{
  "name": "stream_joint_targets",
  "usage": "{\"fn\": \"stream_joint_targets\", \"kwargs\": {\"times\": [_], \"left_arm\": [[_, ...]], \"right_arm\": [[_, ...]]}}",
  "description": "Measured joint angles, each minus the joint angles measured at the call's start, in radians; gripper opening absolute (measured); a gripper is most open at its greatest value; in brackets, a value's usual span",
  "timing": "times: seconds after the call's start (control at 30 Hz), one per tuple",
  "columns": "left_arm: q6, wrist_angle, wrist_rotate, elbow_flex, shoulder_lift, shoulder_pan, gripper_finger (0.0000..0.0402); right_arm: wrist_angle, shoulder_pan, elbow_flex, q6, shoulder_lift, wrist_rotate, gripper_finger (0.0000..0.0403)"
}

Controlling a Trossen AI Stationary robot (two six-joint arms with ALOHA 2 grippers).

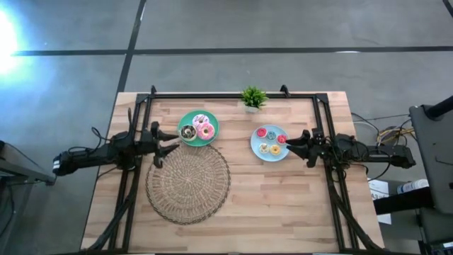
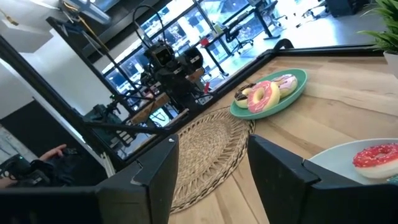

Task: Pick & Place donuts
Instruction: Return to Home Position

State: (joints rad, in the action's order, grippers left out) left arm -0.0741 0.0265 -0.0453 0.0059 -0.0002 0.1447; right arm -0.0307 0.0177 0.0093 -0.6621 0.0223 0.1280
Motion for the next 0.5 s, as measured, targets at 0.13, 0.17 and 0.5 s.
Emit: {"fn": "stream_joint_targets", "kwargs": {"times": [0.13,0.17,0.5], "left_arm": [[-0.011,0.004,-0.002,0.0,0.0,-0.008,0.0158],[-0.011,0.005,-0.002,0.0,0.0,-0.011,0.0158],[-0.013,0.0,0.002,0.001,0.025,-0.018,0.0158]], "right_arm": [[0.0,0.0,0.0,0.0,0.0,0.0,0.0184],[0.0,0.0,0.0,0.0,0.0,0.0,0.0184],[0.0,0.0,0.0,0.0,-0.001,0.0,0.0184]]}}
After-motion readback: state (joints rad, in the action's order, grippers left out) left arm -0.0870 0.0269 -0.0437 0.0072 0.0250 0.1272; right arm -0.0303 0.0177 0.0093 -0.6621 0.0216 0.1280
